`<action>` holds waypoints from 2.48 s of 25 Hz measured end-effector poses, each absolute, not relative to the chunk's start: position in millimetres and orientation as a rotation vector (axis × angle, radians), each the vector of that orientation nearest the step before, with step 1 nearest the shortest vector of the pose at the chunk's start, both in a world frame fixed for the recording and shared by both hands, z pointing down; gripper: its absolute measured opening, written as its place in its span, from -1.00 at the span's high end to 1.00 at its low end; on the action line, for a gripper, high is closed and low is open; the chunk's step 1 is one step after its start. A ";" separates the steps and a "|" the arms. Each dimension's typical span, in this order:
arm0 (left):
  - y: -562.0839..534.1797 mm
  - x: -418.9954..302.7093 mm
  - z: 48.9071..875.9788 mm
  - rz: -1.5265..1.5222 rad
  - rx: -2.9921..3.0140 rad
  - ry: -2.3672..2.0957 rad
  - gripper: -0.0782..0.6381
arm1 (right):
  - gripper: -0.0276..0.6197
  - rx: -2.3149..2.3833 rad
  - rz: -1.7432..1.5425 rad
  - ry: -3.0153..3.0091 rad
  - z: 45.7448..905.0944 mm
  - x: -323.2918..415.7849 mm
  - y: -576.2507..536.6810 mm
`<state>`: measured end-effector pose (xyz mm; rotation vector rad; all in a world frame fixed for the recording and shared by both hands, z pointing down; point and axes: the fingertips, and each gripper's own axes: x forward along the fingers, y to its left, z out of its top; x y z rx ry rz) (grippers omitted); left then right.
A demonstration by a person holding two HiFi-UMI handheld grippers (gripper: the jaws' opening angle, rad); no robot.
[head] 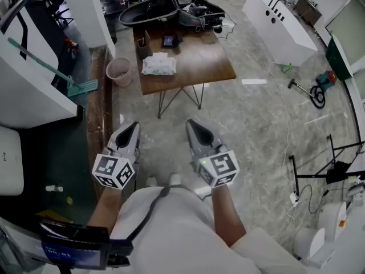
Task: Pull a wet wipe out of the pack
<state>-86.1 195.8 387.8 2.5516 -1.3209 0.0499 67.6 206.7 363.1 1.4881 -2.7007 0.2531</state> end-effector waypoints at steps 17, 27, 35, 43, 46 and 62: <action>205.4 -54.6 396.9 0.117 2.521 -1.381 0.77 | 0.89 1.396 0.282 -2.781 372.9 104.8 204.2; 217.9 -47.7 405.1 0.161 2.487 -1.456 0.77 | 0.89 1.361 0.291 -2.793 383.9 120.3 211.0; 203.7 -45.7 406.0 0.125 2.506 -1.411 0.77 | 0.89 1.356 0.298 -2.781 388.6 118.9 197.9; 148.4 -42.2 411.8 0.104 2.531 -1.345 0.77 | 0.89 1.395 0.296 -2.749 390.2 116.8 151.2; 115.0 -45.1 415.4 0.110 2.539 -1.311 0.77 | 0.89 1.389 0.304 -2.733 393.9 106.2 123.2; -56.8 -53.4 413.6 0.194 2.660 -0.998 0.77 | 0.89 1.452 0.349 -2.617 400.2 44.9 -26.7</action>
